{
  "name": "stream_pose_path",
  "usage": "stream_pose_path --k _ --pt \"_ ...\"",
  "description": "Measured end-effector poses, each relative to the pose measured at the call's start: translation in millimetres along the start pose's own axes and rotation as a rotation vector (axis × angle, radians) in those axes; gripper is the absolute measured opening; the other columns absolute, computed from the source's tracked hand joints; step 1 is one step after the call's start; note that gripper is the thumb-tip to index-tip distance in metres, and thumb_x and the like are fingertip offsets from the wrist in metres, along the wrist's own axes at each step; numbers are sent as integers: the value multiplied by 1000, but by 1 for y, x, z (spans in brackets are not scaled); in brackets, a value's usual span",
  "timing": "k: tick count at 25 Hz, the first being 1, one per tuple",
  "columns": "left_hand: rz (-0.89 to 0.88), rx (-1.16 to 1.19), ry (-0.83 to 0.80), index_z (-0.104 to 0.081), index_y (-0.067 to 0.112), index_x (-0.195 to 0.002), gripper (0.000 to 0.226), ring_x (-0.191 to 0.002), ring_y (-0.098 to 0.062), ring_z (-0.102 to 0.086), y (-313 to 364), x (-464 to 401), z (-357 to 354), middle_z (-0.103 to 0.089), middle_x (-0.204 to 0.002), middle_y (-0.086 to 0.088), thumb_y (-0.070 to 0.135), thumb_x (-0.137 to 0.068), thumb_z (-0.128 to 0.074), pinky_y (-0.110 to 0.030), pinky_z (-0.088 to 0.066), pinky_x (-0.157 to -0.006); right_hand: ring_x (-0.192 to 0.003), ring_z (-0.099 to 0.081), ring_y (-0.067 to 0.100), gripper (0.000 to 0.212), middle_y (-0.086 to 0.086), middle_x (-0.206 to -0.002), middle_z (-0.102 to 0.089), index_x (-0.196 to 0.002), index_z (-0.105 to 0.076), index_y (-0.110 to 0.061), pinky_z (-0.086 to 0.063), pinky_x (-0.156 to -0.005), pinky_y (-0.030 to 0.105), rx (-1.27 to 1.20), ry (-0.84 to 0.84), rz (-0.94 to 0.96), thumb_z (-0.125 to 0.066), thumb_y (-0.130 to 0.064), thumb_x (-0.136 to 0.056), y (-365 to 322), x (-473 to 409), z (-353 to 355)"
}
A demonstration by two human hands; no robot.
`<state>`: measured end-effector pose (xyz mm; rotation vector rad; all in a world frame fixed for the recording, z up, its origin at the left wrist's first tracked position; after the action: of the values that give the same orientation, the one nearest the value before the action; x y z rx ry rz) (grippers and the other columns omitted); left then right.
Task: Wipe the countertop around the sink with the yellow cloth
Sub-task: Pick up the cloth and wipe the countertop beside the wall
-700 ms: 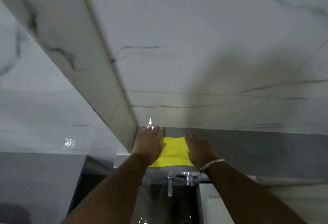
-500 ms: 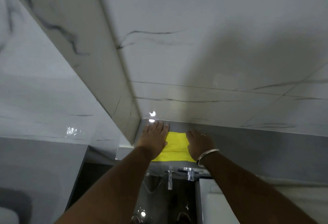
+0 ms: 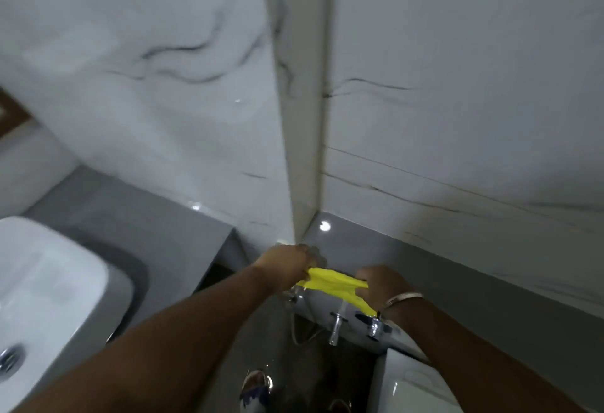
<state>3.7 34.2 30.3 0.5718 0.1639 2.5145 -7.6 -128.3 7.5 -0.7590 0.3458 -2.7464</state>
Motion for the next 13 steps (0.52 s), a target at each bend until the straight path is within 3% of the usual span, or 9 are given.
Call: stream_pose_path --k 4,10,13 --pt "180 155 87 -63 26 -116 33 -108 -28 -59 -79 89 20 -64 -114 -9 37 -85 -61 -39 -49 -87 -99 -60 32 25 13 -102 -69 -97 -68 -12 -44 -77 34 -39 6 210 -65 -29 -79 -104 -19 20" --pt "300 230 333 -69 25 -106 30 -92 -23 -64 -212 220 67 -72 -98 -1 43 -84 -61 -35 -49 -77 -94 -62 30 20 12 -96 -71 -96 -70 -16 -44 -74 32 -55 11 390 -66 -25 -79 -273 -66 44" --pt "376 275 353 -72 22 -97 19 -84 -21 -65 -279 256 65 -73 -91 -1 33 -82 -67 -32 -48 -71 -98 -61 30 21 13 -100 -70 -99 -70 -15 -43 -77 33 2 31 407 -64 -24 -81 -345 -102 43"
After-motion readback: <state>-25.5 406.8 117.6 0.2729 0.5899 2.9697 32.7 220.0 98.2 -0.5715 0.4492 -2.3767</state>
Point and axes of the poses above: each hand's wrist, its own x-axis away from the middle knuckle, its own z-axis out of the back of the hand, y = z × x, the point moved 8 cm from there along -x, towards the middle knuckle
